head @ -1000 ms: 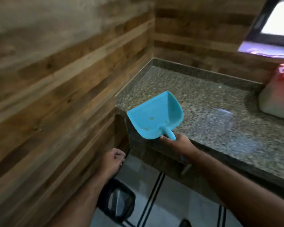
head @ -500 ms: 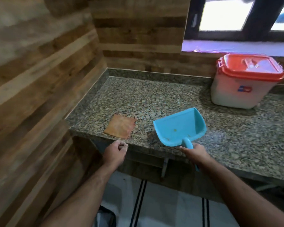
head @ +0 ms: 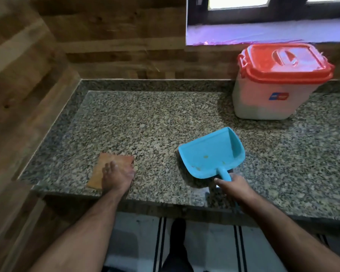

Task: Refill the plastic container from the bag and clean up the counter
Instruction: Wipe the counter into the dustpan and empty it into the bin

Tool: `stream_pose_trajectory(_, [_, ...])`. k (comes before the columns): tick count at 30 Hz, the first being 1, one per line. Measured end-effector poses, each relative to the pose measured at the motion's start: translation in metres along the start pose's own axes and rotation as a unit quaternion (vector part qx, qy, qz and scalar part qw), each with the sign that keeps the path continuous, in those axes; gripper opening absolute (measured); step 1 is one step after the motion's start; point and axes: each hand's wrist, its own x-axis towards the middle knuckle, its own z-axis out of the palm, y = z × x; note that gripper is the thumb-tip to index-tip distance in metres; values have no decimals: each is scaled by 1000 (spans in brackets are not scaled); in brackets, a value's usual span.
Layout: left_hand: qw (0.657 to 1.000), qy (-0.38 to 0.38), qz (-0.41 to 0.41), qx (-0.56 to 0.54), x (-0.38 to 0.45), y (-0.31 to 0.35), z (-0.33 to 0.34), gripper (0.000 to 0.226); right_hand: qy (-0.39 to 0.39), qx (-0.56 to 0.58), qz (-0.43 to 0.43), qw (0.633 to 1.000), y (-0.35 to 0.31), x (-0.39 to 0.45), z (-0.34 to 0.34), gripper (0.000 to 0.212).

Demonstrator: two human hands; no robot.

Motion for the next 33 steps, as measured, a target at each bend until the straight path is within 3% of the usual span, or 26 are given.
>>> stream_pose_trajectory(2, [999, -12, -14, 27, 13, 0, 17, 91, 16, 17, 14, 1000, -10, 9, -4, 24])
stream_pose_trajectory(6, [991, 116, 18, -61, 34, 32, 17, 34, 20, 36, 37, 998, -29, 23, -15, 18])
stream_pose_trajectory(8, [980, 128, -10, -150, 66, 66, 17, 40, 31, 42, 48, 998, -37, 31, -22, 17])
stream_pose_trajectory(11, [973, 68, -8, -219, 119, 123, 30, 52, 46, 61, 66, 995, -43, 43, -33, 17])
stream_pose_trajectory(14, [989, 20, 81, -119, 141, 189, 47, 43, 65, 83, 84, 991, -42, 47, -45, 14])
stream_pose_trajectory(17, [981, -4, 190, -41, 142, 249, 65, 46, 76, 118, 110, 984, -30, 49, -58, 14])
stream_pose_trajectory(20, [949, -78, 304, -20, 134, 301, 92, 48, 104, 156, 133, 973, -13, 48, -66, 16])
stream_pose_trajectory(24, [877, -176, 446, 6, 90, 356, 109, 47, 121, 184, 160, 962, -2, 40, -75, 11])
stream_pose_trajectory(28, [818, -249, 519, -14, 33, 360, 118, 48, 130, 199, 175, 955, 18, 25, -88, 13])
stream_pose_trajectory(33, [817, -321, 475, -57, -36, 314, 133, 57, 129, 222, 177, 950, 53, -19, -99, 12])
